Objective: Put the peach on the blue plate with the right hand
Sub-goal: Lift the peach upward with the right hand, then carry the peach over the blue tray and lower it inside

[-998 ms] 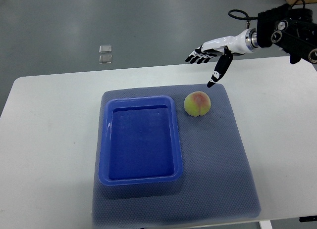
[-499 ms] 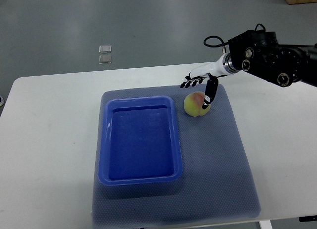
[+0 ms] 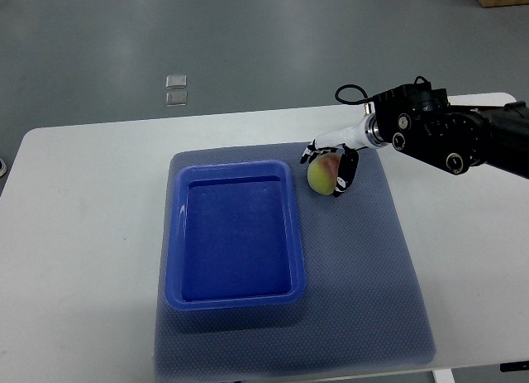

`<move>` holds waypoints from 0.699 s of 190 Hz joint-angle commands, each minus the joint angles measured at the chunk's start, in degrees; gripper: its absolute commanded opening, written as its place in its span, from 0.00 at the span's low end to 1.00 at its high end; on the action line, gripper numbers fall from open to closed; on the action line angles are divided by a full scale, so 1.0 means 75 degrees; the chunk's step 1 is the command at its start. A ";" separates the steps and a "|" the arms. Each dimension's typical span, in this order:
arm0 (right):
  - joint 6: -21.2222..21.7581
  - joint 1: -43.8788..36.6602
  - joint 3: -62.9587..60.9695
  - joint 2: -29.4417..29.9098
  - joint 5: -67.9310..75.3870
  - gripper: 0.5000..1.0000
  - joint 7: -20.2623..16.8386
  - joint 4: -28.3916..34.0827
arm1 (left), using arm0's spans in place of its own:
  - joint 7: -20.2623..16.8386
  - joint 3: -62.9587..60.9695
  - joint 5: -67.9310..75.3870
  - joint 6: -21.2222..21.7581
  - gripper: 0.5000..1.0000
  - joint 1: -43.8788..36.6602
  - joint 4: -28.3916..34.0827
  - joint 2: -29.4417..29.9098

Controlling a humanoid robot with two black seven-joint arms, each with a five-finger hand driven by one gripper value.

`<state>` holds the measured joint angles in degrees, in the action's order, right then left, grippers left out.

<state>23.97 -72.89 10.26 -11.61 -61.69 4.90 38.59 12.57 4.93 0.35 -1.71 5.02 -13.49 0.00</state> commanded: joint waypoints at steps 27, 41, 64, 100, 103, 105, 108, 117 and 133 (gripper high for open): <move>0.0027 -0.0019 -0.0009 -0.0034 0.0010 0.00 -0.0020 0.0023 | 0.0000 -0.0001 0.0001 0.0005 1.00 -0.0002 0.0006 0.0000; 0.0133 -0.0113 -0.0020 -0.0186 0.0045 0.00 -0.0020 0.0128 | 0.0000 -0.0001 0.0001 0.0005 1.00 -0.0002 0.0006 0.0000; 0.0426 -0.0992 -0.0079 -0.0784 0.0151 0.00 -0.0008 0.0749 | 0.0000 -0.0001 0.0001 0.0005 1.00 -0.0002 0.0018 0.0000; 0.1471 -0.3159 -0.0091 -0.2494 0.0771 0.00 -0.0020 0.2588 | 0.0000 -0.0012 0.0001 -0.0006 1.00 -0.0002 -0.0017 0.0000; 0.1471 -0.3254 -0.0091 -0.2589 0.0819 0.00 -0.0008 0.2671 | 0.0000 -0.0012 0.0001 -0.0006 1.00 -0.0002 -0.0017 0.0000; 0.1471 -0.3347 -0.0091 -0.2671 0.0878 0.00 -0.0020 0.2742 | 0.0000 -0.0012 0.0001 0.0005 1.00 -0.0002 -0.0017 0.0000; 0.1471 -0.3522 -0.0091 -0.2822 0.0959 0.00 -0.0020 0.2917 | 0.0000 -0.0012 0.0001 0.0005 1.00 -0.0002 -0.0029 0.0000; 0.1471 -0.3594 -0.0091 -0.2893 0.1006 0.00 -0.0008 0.2999 | 0.0000 -0.0012 0.0001 -0.0006 1.00 -0.0002 -0.0029 0.0000; 0.1471 -0.3969 -0.0067 -0.3292 0.1135 0.00 -0.0032 0.3714 | 0.0000 -0.0024 0.0024 -0.0006 1.00 -0.0002 -0.0076 0.0000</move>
<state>34.74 -99.19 9.62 -32.80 -54.56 4.84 60.94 12.57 4.83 0.34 -1.75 5.01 -13.76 0.00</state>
